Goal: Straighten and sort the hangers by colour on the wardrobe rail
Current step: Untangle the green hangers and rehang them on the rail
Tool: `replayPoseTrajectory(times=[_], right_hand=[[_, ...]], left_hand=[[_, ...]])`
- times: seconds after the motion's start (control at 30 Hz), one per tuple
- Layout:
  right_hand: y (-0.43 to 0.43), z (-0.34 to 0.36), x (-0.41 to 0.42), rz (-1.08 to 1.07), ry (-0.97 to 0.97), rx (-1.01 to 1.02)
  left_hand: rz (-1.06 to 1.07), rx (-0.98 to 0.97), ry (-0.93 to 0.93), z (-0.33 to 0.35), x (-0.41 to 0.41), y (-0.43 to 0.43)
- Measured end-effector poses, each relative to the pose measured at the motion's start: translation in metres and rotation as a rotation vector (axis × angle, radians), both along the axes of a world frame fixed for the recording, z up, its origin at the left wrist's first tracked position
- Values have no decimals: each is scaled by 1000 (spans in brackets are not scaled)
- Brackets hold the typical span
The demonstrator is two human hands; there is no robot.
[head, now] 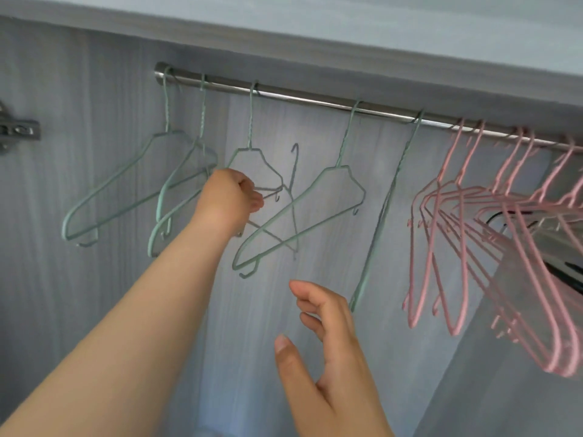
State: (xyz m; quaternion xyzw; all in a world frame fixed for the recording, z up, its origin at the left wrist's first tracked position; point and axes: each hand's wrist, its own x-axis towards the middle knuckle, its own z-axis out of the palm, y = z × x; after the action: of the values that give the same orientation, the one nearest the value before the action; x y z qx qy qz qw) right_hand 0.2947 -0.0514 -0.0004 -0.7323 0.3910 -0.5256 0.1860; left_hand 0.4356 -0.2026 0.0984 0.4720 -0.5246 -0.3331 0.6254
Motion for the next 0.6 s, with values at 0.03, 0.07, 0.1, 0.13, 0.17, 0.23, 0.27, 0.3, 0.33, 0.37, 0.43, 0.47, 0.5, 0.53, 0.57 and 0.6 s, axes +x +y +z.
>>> replayPoseTrajectory(times=[0.03,0.07,0.1,0.13,0.17,0.23,0.27,0.3,0.33,0.37,0.43,0.47,0.5,0.53,0.57,0.6], right_hand=[[2,-1,-5,10,6,3],[4,-2,-10,20,8,10],[6,-5,-15,33,7,27],[6,-9,-19,53,7,58],[6,-14,-23,76,6,98],[-2,-30,-31,110,1,154],[-8,-40,-34,106,3,164],[-16,-52,-38,90,8,182],[-25,-66,-43,75,17,214],[-34,-80,-47,59,36,266],[-54,-109,-54,21,102,384],[-63,-123,-58,-3,144,436],[-71,-134,-60,-26,188,482],[-79,-143,-63,-42,224,514],[-85,-148,-66,-60,264,544],[-92,-153,-68,-77,312,567]], left_hand=[[15,41,43,-10,2,0],[30,64,71,-24,5,0],[60,74,61,-39,7,3],[78,75,60,-55,9,8],[85,84,67,-73,12,16],[88,109,103,-106,14,36],[100,105,108,-120,15,48],[119,95,109,-132,17,61],[136,78,108,-143,21,76],[154,64,109,-152,26,91],[190,47,85,-166,40,120],[200,40,63,-171,47,134],[208,35,41,-175,53,147],[212,33,18,-180,59,160],[215,34,5,-184,66,170],[218,37,1,-188,72,180]])
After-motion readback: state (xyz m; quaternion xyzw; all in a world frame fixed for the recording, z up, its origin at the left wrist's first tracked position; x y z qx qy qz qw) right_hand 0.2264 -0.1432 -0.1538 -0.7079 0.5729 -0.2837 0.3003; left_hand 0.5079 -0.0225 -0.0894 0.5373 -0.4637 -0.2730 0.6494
